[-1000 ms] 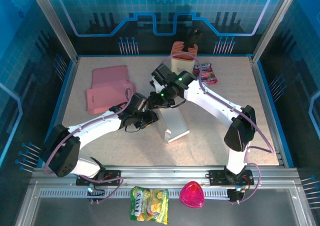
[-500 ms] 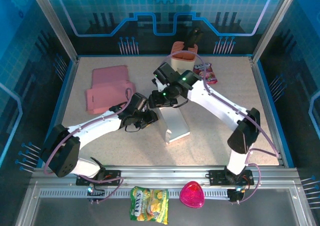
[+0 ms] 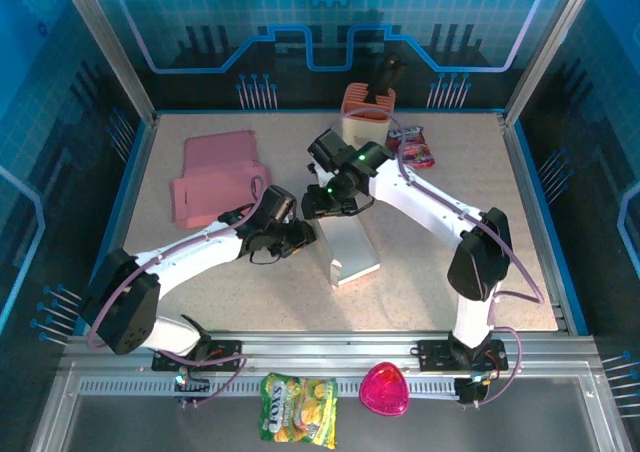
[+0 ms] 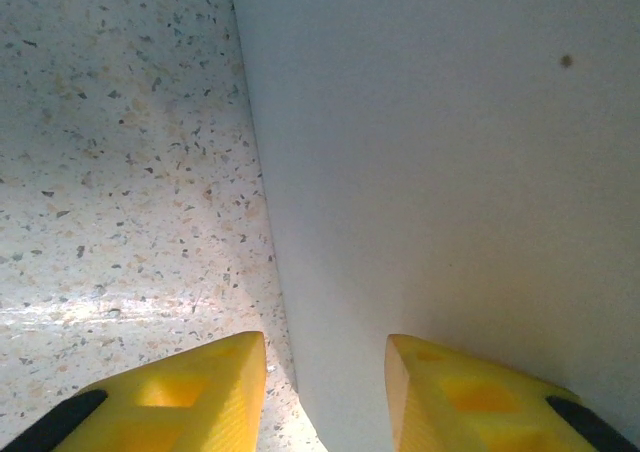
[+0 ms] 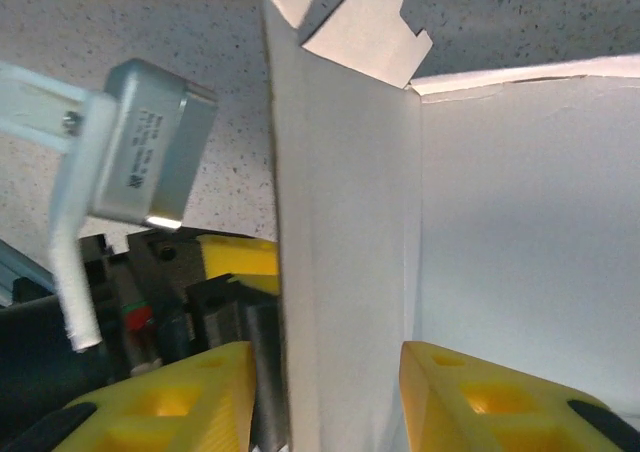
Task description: Fold the paper box
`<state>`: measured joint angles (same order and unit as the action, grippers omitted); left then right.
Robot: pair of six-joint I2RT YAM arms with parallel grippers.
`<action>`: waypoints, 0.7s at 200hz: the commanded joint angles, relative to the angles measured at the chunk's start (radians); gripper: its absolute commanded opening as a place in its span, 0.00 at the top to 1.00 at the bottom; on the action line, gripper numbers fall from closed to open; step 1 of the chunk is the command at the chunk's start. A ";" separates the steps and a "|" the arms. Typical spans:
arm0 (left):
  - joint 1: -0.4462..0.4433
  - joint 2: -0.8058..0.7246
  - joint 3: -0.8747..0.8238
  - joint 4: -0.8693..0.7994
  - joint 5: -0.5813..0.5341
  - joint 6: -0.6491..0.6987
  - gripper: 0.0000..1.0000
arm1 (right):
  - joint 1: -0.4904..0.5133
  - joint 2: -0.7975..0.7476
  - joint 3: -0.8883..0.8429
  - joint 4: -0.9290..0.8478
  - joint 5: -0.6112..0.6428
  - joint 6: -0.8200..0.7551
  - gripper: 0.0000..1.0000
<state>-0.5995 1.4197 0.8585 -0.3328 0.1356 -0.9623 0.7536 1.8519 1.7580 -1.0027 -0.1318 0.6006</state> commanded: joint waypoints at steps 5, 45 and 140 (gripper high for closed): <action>0.005 -0.031 0.024 -0.029 -0.011 0.018 0.63 | 0.016 0.030 0.055 -0.006 -0.008 0.004 0.62; 0.005 -0.054 0.034 -0.062 -0.025 0.031 0.62 | 0.028 0.014 0.019 0.064 0.034 0.131 0.97; -0.004 -0.339 0.107 -0.382 -0.196 0.172 0.55 | 0.094 -0.219 -0.129 -0.012 0.575 1.035 1.00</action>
<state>-0.6006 1.1595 0.9360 -0.5705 0.0013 -0.8551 0.8249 1.6749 1.6188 -0.9123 0.2241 1.2312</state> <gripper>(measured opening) 0.446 0.063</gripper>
